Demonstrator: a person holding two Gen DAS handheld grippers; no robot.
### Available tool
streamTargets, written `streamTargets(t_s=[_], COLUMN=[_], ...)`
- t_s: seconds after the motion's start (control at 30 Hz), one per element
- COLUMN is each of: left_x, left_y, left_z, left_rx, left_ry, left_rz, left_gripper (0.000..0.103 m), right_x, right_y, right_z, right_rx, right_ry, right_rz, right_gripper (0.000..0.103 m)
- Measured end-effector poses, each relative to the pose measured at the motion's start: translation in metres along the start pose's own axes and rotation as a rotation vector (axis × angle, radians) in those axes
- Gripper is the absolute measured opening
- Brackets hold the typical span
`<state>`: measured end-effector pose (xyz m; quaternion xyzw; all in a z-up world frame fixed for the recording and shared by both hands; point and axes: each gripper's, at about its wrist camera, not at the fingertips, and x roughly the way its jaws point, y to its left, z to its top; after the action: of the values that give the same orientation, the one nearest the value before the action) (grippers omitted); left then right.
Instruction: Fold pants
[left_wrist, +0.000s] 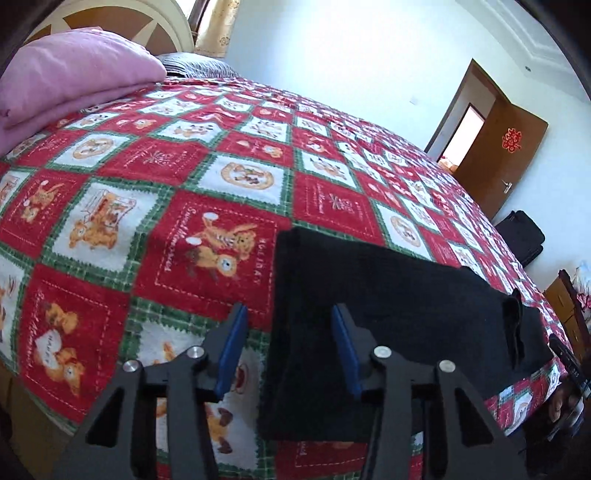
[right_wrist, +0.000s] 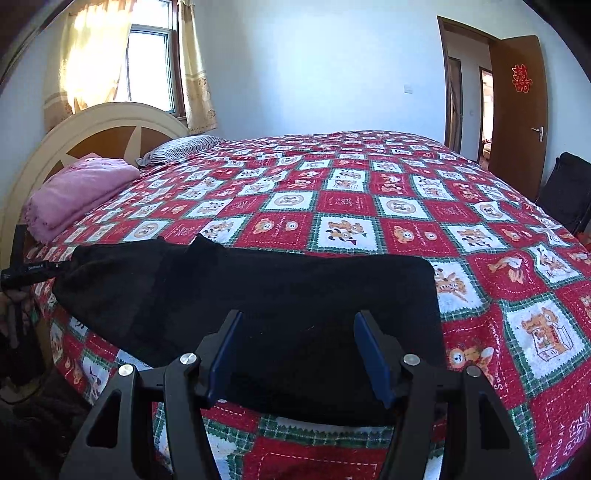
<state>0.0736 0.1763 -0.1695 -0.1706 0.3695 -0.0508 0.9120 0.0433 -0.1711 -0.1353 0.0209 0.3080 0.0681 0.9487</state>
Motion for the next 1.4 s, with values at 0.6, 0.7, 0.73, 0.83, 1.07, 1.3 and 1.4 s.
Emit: streamTargets(t_s=[0.6,0.7,0.73,0.83,1.07,1.3,1.4], left_x=[0.006,0.002,0.000,-0.016,-0.068,-0.082,-0.083], left_y=[0.012,0.012,0.013,0.008,-0.047,-0.129,-0.162], left_z=[-0.001,0.002,0.003,0.011,0.040,0.070,0.082], left_rx=[-0.084,-0.065,-0.079,-0.108,-0.123,-0.068,-0.010], left_ry=[-0.032,-0.011,-0.004,-0.034,-0.096,-0.070,-0.057], left_rz=[-0.041,-0.106,-0.139,-0.184,-0.387,-0.531,-0.571], left_gripper=[0.049,0.016,0.016,0.016,0.016,0.015,0.015], right_x=[0.003,0.002,0.001,-0.004,-0.017,-0.029,-0.038], right_y=[0.015,0.015,0.015,0.011,-0.015,-0.040,-0.049], right_z=[-0.006,-0.005,-0.005,-0.002,0.009,0.018,0.023], right_rx=[-0.063,-0.064,-0.062,-0.048,0.067,0.146,0.165], right_ry=[0.014,0.010,0.003,-0.021,-0.076,-0.118,-0.143], right_rz=[0.009,0.010,0.010,0.002,-0.039,-0.101,-0.122], right_gripper=[0.063,0.063,0.063,0.063,0.064,0.064,0.064])
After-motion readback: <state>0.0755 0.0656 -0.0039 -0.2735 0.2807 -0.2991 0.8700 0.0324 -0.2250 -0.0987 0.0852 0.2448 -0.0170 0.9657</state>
